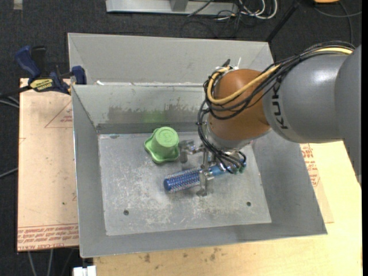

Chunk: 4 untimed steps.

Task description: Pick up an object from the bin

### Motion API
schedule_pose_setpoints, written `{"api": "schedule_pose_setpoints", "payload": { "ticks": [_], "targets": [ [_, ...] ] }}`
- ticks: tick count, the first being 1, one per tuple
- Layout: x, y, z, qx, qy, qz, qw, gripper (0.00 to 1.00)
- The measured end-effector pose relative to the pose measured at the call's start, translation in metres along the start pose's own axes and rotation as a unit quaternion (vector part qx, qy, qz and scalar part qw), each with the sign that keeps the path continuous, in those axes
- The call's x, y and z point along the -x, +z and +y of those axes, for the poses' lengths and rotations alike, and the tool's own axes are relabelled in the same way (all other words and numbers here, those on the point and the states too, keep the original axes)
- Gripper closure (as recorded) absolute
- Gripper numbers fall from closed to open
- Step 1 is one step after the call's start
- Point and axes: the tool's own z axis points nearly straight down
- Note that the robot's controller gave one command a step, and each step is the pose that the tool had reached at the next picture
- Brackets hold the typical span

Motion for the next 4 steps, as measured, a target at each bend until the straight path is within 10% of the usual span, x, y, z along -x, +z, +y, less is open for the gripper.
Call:
{"api": "schedule_pose_setpoints", "payload": {
  "ticks": [3,4],
  "targets": [
    [0.003,0.034,0.005,0.004,-0.031,0.0032,0.9995,0.0],
    [0.003,0.034,0.005,0.004,-0.031,0.003,0.9995,1.0]
  ]
}}
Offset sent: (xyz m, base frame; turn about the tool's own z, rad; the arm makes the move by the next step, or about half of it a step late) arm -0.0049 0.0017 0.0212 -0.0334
